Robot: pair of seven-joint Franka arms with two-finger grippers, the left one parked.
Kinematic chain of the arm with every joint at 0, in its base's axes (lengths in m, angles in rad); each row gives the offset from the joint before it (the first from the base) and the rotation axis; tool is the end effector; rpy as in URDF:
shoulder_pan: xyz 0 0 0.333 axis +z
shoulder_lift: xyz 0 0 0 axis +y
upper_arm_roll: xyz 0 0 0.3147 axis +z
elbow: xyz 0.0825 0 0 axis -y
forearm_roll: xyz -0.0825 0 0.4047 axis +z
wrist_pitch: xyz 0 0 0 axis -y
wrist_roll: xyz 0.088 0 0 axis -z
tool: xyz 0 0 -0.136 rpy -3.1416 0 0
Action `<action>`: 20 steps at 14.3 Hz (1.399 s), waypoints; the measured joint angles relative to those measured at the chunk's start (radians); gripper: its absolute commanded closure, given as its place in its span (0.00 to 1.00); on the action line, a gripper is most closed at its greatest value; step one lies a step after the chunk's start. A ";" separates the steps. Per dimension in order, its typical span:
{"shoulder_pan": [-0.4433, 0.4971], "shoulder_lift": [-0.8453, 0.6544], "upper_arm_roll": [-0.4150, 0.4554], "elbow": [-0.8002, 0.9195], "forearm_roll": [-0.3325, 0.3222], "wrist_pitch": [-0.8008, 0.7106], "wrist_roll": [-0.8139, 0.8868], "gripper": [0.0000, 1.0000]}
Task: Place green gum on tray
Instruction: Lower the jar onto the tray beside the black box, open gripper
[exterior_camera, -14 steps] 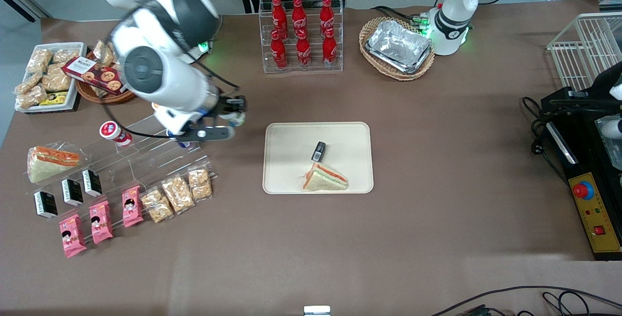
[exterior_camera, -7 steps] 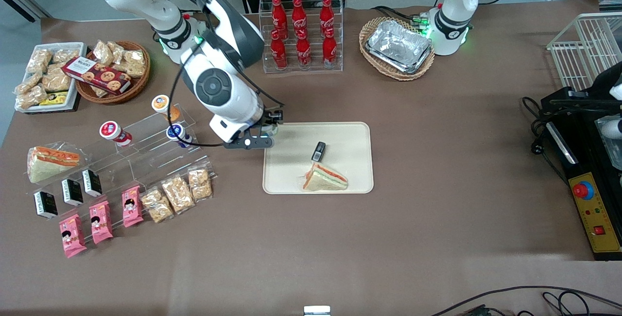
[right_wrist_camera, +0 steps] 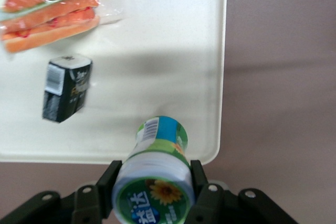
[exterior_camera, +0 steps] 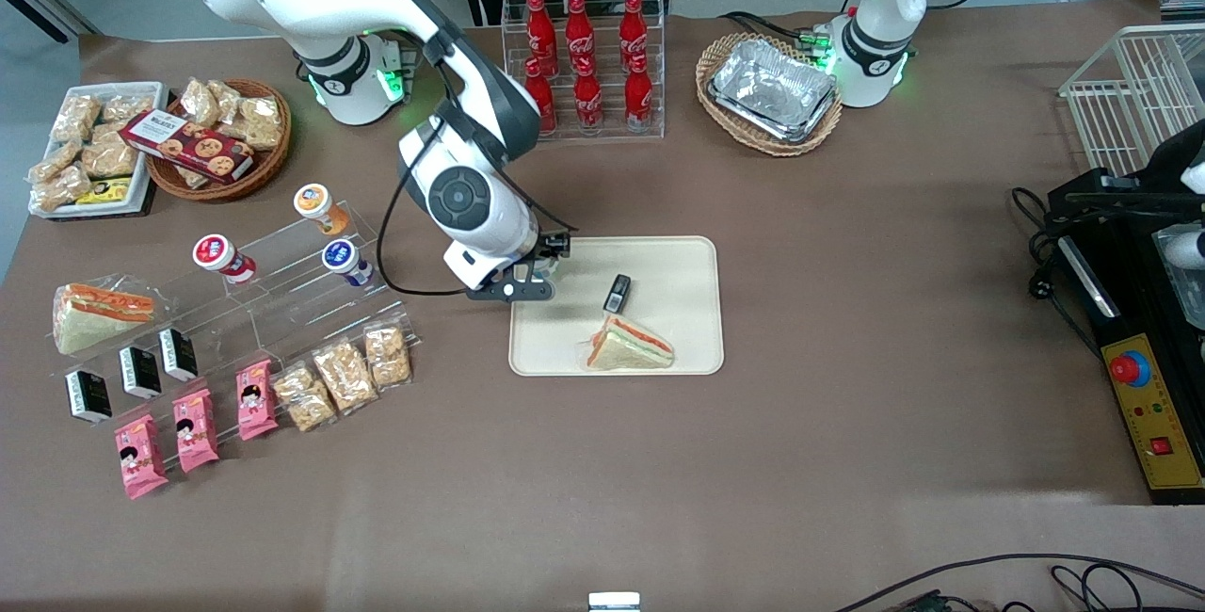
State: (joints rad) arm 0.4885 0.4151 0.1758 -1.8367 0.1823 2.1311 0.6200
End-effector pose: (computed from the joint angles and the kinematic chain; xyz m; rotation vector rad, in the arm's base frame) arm 0.4996 0.4019 0.2570 -3.0144 0.1094 0.3415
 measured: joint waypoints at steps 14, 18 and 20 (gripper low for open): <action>0.003 0.135 -0.002 -0.001 -0.008 0.171 0.036 0.00; 0.003 0.135 -0.002 0.000 -0.008 0.171 0.056 0.00; 0.002 0.132 -0.005 0.002 -0.015 0.156 0.058 0.00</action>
State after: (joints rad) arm 0.4904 0.5473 0.1708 -1.8349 0.1671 2.2867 0.6776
